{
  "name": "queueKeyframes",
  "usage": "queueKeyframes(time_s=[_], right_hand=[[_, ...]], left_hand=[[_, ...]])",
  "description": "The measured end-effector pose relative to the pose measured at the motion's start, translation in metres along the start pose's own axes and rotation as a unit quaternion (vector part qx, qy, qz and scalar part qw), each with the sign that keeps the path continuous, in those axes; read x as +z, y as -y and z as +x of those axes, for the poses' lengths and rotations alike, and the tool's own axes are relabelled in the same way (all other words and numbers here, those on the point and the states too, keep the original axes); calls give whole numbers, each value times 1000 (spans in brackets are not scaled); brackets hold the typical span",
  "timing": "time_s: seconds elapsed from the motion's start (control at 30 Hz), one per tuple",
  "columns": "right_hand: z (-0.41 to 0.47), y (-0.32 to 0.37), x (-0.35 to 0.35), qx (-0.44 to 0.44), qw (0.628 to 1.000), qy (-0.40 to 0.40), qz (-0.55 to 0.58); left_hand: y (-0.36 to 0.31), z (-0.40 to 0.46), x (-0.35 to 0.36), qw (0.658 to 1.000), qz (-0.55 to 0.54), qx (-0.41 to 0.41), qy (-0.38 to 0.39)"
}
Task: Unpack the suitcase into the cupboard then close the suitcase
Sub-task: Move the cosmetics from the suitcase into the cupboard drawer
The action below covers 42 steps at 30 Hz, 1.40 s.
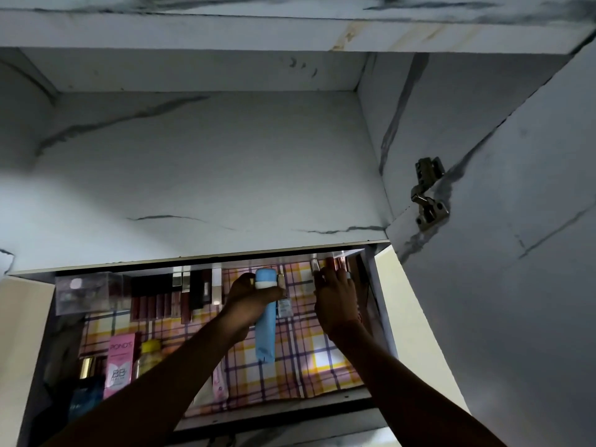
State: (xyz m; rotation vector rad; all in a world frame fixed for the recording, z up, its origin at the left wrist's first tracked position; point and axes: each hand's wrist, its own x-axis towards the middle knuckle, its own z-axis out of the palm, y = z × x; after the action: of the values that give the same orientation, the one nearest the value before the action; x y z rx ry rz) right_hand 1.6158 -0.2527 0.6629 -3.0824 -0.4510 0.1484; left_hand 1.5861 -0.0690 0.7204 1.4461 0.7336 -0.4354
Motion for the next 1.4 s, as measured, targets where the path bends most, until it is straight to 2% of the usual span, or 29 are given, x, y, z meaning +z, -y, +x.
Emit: queueKeyframes(time_s=[0.23,0.33,0.4,0.43,0.47,0.5,0.57,0.6,0.63,0.77,0.87,1.03,1.1,1.2,1.27,1.4], right_hand=[[-1,-5,6,20,1000,3,18],[-1,-7,2,-11,999,-20,29],[-2,-8,-1,-24,996,-38,71],[-2,-7,-3,-12,991,-43,126],[-3,-4,-9,17,976,-33,214],[-4,1,-17,59,945,-10,321],[-9,13,-35,127,836,76,529],[-13,19,-41,124,795,107,584],[-19,22,-45,105,773,124,613],[-39,29,-51,13,812,122,570],[-45,37,-49,15,833,113,542],[-39,27,-31,-2,878,61,475],[-32,16,-22,-15,908,36,417],[-18,2,-10,-5,963,0,270],[-10,-3,-4,-16,979,-10,205],[-2,-7,0,-59,993,-44,95]], left_hand=[[4,-4,-1,999,-40,-11,4],[7,-6,-2,998,-56,-14,7],[7,-7,-2,998,-61,-10,10],[8,-6,-2,998,-60,-6,9],[8,-7,-2,998,-55,-1,6],[7,-8,-2,999,-52,4,1],[7,-8,-2,998,-59,10,-4],[8,-8,-1,998,-65,10,-7],[9,-7,-1,997,-69,10,-13],[14,-6,-1,997,-69,-5,-24],[13,-9,0,998,-59,-19,-32],[12,-8,-4,996,-69,-57,-4],[13,-8,-8,996,-66,-61,5],[16,-12,-14,993,-90,-69,35],[20,-14,-18,992,-88,-72,53],[24,-17,-22,990,-113,-72,43]])
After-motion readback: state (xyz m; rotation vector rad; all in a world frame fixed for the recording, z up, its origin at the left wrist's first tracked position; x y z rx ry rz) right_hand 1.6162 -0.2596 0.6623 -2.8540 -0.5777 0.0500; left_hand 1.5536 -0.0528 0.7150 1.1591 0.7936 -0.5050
